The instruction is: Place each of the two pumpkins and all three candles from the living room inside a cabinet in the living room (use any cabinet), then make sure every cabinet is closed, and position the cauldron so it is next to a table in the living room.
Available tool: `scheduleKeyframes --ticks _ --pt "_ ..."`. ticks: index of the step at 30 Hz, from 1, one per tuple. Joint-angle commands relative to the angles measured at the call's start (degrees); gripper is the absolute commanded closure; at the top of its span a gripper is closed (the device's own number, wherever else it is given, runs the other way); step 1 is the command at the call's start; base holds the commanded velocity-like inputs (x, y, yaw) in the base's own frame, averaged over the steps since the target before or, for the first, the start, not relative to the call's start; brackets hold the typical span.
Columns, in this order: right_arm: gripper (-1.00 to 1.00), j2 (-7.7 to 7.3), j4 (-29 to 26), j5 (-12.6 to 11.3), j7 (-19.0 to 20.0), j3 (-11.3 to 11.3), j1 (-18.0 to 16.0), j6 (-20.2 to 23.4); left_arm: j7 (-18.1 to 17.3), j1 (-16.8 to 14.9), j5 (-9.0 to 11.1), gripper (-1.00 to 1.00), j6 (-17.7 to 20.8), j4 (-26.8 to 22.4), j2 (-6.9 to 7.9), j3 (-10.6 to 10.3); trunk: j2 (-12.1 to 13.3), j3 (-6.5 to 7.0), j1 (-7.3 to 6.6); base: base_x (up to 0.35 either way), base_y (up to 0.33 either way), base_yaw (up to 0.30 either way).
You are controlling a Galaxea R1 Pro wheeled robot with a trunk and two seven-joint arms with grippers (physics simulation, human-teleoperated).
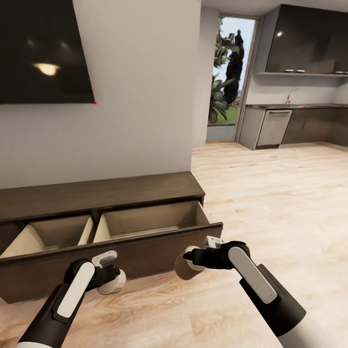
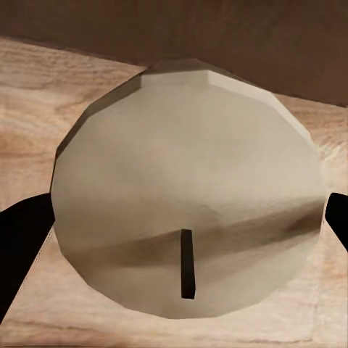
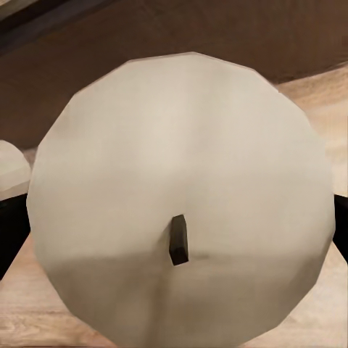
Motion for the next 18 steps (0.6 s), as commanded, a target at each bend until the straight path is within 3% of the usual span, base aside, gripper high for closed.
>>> scheduleKeyframes --ticks 1,13,18 --pt "1.00 -0.05 -0.09 -0.60 -0.60 0.08 -0.05 -0.08 0.62 -0.06 0.53 1.00 0.03 -0.06 0.04 -0.15 -0.03 -0.03 -0.01 -0.004 0.004 0.280" --pt "1.00 -0.12 -0.09 -0.68 -0.60 0.08 -0.05 -0.08 0.62 -0.06 0.51 1.00 0.02 -0.38 0.01 -0.15 -0.03 0.24 -0.01 -0.001 0.001 0.279" --pt "1.00 -0.13 -0.09 -0.85 -0.60 0.08 -0.05 -0.08 0.62 -0.06 0.44 1.00 0.03 -0.44 -0.03 -0.15 -0.03 0.27 -0.01 0.000 0.000 0.100"
